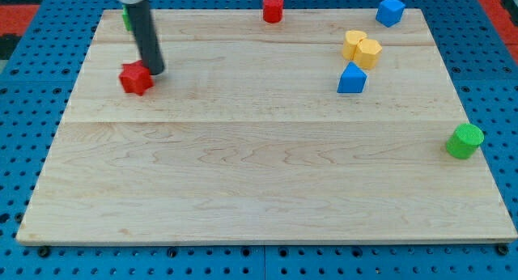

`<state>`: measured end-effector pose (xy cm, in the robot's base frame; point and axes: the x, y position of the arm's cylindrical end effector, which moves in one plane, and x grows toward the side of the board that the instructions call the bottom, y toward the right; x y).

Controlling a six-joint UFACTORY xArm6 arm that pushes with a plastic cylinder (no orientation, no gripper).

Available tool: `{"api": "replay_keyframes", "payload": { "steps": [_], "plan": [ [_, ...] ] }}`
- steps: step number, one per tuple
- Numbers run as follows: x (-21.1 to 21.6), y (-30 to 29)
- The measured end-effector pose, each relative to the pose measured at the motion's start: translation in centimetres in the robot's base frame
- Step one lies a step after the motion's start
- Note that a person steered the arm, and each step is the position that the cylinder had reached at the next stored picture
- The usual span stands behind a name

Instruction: Move the blue triangle to the center right

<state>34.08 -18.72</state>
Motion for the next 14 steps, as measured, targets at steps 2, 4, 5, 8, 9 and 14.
{"api": "replay_keyframes", "payload": {
  "steps": [2, 4, 5, 8, 9, 14],
  "plan": [
    [2.5, 2.6],
    [2.6, 1.8],
    [2.7, 0.5],
    [7.7, 4.8],
    [8.9, 9.9],
    [2.1, 29.6]
  ]
}}
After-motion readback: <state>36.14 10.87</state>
